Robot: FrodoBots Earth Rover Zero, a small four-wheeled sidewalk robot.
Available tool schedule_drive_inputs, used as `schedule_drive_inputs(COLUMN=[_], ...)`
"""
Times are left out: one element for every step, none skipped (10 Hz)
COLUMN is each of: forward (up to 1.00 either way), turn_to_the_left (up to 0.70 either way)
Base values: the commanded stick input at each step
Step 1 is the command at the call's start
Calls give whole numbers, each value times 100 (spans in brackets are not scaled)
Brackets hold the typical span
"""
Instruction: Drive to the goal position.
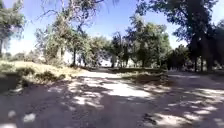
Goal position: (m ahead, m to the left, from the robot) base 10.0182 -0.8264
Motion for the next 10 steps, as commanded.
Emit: schedule_drive_inputs(forward=[85,85,85,85,85,85,85,85,85,85], turn_to_the_left=[0,0,0,0,0,0,0,0,0,0])
